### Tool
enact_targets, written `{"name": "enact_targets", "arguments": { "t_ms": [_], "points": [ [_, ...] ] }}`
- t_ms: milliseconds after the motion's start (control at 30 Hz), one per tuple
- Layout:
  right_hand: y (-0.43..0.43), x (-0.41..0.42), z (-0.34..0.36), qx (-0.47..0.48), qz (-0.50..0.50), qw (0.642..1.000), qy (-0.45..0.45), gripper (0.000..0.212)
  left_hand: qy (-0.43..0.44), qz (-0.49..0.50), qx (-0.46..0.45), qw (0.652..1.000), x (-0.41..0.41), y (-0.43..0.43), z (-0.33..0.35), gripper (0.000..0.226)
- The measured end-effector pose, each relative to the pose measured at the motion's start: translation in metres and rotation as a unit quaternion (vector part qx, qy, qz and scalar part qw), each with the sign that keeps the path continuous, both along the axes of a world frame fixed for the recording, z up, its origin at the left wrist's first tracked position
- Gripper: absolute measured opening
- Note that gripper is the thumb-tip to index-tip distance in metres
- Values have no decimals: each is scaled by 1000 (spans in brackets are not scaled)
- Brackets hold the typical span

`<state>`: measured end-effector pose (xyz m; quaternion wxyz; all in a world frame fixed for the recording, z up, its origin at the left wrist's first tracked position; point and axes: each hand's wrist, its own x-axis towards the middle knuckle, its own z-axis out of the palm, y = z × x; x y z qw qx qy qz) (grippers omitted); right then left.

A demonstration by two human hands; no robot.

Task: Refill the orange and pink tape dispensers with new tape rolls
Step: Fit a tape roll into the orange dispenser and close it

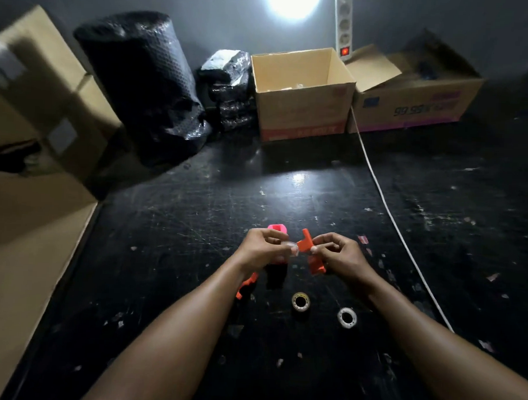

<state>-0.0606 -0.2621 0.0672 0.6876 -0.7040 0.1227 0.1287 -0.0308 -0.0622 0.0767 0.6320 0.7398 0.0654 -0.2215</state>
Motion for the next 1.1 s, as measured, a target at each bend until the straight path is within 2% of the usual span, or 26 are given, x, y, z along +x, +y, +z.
{"name": "enact_targets", "arguments": {
  "t_ms": [133, 267, 433, 567, 733, 867, 1100],
  "points": [
    [11, 1, 10, 27, 36, 999, -15, 20, -2, 27, -41, 999, -1, 16, 10, 41],
    [20, 2, 8, 28, 29, 999, -26, 17, 25, 49, -75, 996, -7, 20, 8, 41],
    [28, -2, 7, 59, 22, 998, -21, 14, 35, 97, -139, 985, -14, 10, 8, 22],
    [27, -2, 8, 84, 10, 996, -10, 16, 44, 115, -178, 976, -16, 5, 12, 26],
    [27, -1, 8, 89, 12, 996, 7, 24, 18, 115, -163, 980, -15, 6, 9, 25],
    [27, 1, 7, 87, 12, 996, 18, 25, 26, 97, -147, 984, -12, 11, 12, 12],
    [32, 6, 12, 96, 45, 994, 13, 25, 6, 113, -165, 980, -7, 14, 16, 24]
  ]
}}
